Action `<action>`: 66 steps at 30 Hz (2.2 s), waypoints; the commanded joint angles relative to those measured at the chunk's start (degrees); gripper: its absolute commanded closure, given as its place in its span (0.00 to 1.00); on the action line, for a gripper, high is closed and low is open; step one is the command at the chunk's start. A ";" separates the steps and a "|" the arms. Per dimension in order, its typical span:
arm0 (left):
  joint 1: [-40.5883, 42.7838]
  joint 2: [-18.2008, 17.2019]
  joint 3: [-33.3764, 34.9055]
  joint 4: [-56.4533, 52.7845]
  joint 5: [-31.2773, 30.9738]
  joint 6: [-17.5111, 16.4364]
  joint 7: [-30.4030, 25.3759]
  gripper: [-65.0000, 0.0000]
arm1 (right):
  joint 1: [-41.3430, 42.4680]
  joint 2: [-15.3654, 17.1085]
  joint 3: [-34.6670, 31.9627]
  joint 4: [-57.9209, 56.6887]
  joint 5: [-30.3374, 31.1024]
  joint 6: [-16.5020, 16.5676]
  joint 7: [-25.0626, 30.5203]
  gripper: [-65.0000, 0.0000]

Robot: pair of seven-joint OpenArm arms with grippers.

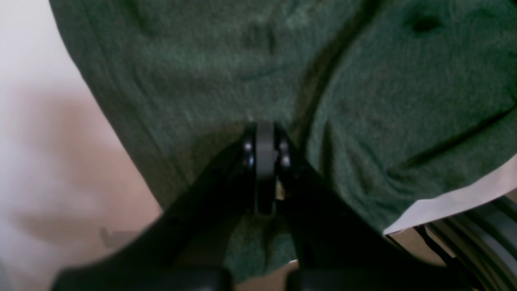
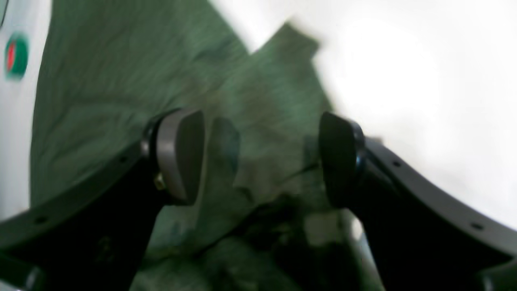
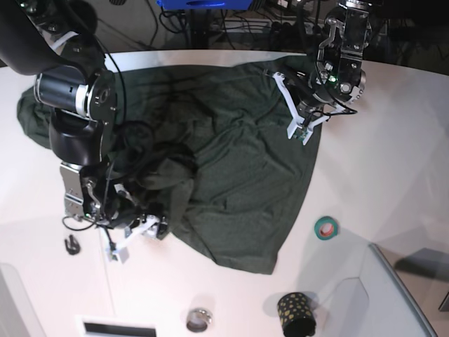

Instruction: Layout the t-shirt on the table in an organized manner, then fold the t-shirt properly

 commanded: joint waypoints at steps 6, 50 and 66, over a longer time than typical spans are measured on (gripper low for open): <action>-0.24 -0.15 -0.09 0.87 -0.27 0.16 -0.55 1.00 | 1.99 0.88 -0.08 -2.35 0.71 -2.94 1.43 0.37; -0.24 -0.15 -0.09 -0.98 -0.27 0.16 -0.90 1.00 | 3.13 1.05 0.01 -3.58 0.71 -7.07 5.47 0.97; -0.41 -0.15 -0.09 -0.98 -0.27 0.16 -0.90 1.00 | -10.14 -3.87 -4.12 42.14 0.71 15.35 -26.00 1.00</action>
